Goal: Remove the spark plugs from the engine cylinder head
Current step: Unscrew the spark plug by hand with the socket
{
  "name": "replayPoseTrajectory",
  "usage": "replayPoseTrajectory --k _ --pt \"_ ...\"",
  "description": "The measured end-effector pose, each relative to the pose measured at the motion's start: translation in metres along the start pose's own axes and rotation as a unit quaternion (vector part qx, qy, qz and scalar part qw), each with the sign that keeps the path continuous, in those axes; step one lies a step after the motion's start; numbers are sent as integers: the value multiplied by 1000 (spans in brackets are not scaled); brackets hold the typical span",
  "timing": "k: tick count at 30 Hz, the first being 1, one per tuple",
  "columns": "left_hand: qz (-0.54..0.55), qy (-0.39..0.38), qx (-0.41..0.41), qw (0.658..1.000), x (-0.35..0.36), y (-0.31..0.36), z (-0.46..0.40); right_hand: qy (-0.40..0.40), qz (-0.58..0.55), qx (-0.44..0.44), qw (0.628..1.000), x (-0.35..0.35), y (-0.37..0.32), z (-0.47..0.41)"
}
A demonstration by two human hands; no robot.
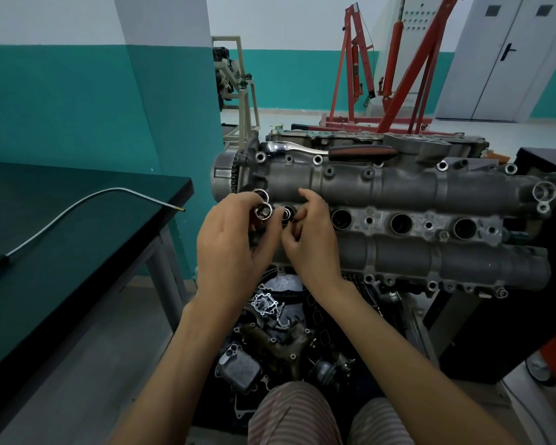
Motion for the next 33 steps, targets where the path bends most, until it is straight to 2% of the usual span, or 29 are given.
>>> replayPoseTrajectory --k 2,6,10,14,16,19,21,23,25,29,33 --pt "-23 -32 -26 999 7 -5 -4 1 3 -1 1000 -1 0 0" --pt "-119 -151 -27 981 33 -13 2 0 4 -2 1000 0 1 1" --pt "-217 -162 -17 962 37 -20 0 3 4 -3 1000 0 1 1" --pt "-327 -225 -37 917 46 -34 1 -3 -4 1 1000 2 1 3" --pt "-315 -240 -13 918 48 -26 1 -3 -15 -9 1000 1 -1 3" --pt "-173 -260 -15 950 46 -17 2 -9 -11 -18 1000 1 -4 3" --pt "-98 -295 -22 950 45 -14 6 -8 -8 -13 1000 2 -2 2" --pt "-75 -316 -20 946 44 -11 10 -8 -6 -9 1000 3 0 2" --pt "-77 -300 -37 950 42 -13 9 -8 -9 -6 1000 3 1 2" --pt "-158 -262 -38 951 43 -17 5 -3 -15 -16 1000 2 -2 3" --pt "-270 -245 -26 931 40 -23 4 -4 -6 -27 1000 2 -2 4"
Point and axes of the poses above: each hand's wrist, its own z-axis away from the middle knuckle, its own x-axis out of the palm, y = z × x, the point moved 10 cm from there along -z, towards the middle knuckle, and after that the axes turned 13 degrees about y, right-handed, at the moved point
